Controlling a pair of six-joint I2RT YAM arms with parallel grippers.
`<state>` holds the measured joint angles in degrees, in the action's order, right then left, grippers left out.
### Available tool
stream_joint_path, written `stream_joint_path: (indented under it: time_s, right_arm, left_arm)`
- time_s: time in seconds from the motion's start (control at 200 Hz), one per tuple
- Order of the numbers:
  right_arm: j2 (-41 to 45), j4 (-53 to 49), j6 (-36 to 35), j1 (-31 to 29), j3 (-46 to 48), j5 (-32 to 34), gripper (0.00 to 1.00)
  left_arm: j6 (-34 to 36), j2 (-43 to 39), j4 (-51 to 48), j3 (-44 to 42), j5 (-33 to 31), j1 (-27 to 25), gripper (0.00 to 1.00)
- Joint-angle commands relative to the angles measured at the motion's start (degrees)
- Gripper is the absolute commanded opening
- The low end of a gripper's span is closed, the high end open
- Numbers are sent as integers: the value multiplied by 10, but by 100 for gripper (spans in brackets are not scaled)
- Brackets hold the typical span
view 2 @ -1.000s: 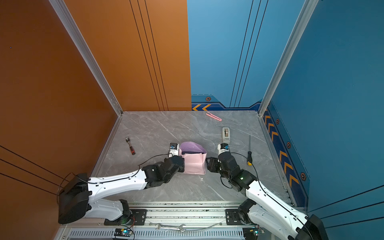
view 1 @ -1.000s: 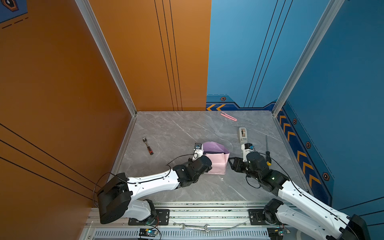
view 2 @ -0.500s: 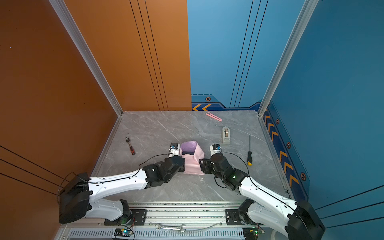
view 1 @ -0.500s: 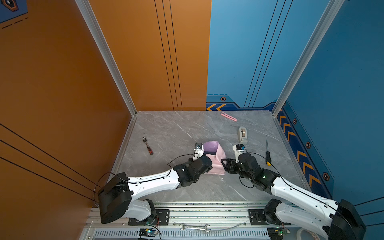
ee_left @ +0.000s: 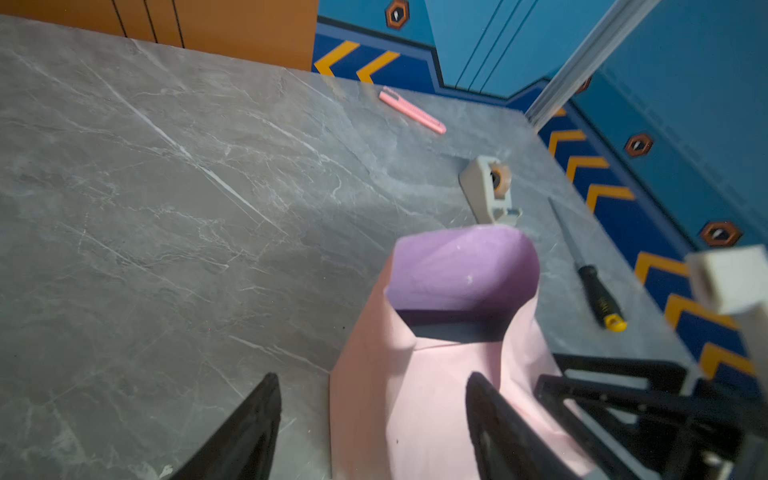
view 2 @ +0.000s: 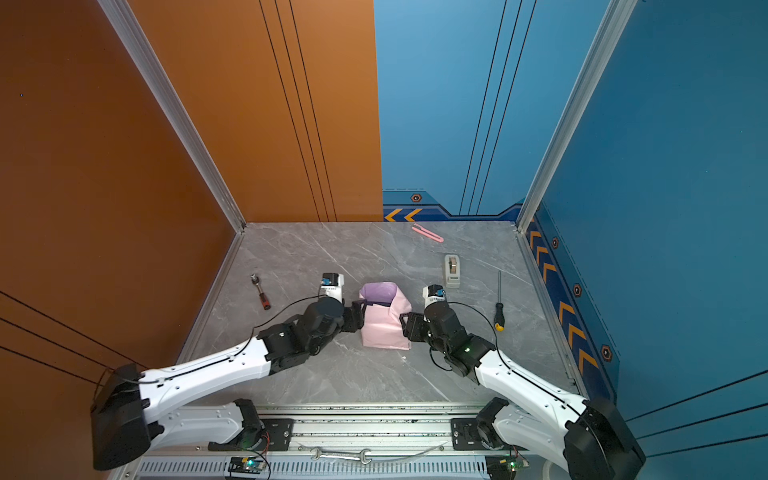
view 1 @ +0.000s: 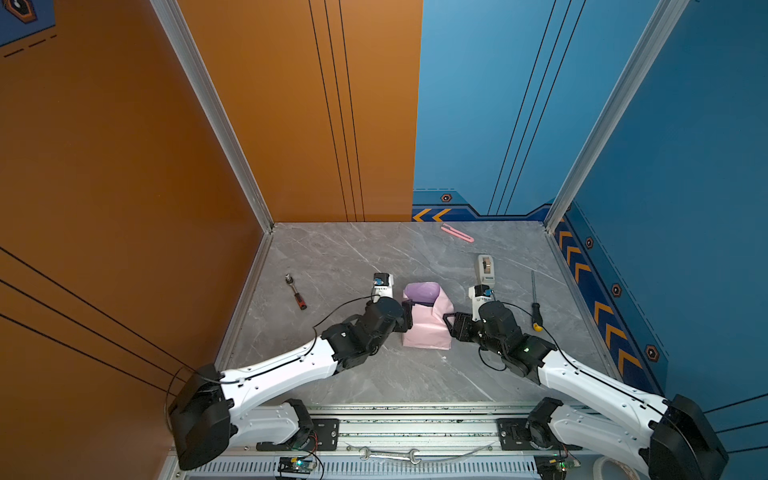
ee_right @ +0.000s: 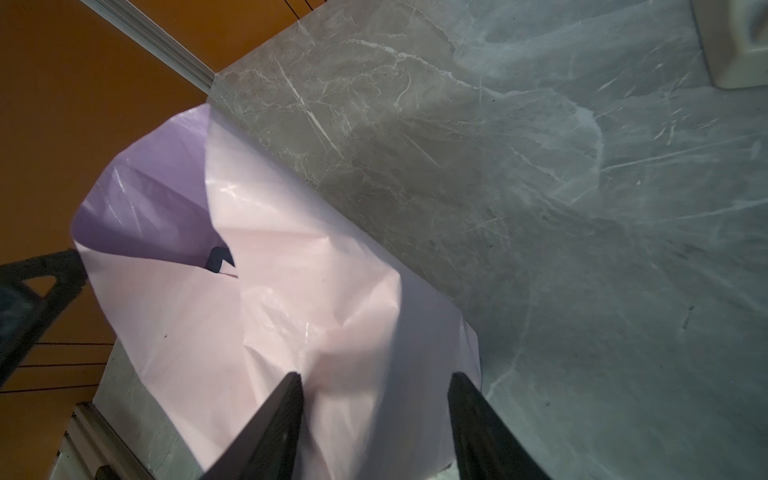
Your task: Wrap the gift box in paper
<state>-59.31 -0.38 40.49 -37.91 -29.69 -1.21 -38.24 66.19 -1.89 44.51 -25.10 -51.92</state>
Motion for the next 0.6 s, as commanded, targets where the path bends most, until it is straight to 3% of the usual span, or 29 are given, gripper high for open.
stream_joint_path:
  time_s: [0.0,0.125,0.245,0.406,0.591]
  right_arm:
    - [-6,-100,-25,8,29,-1,58]
    - [-4,-96,-30,10,28,-11,58]
    - [-9,-90,-34,10,25,-24,58]
    - [-22,-85,-42,10,22,-40,58]
    - [-30,-84,-48,7,16,-50,58]
  left_arm:
    - [-16,-55,10,-42,28,33,73]
    - [-27,-85,1,-83,46,83,73]
    - [-19,-57,32,-101,104,107,71]
    - [-20,26,111,-89,184,106,67]
    - [-14,88,181,-71,225,90,65]
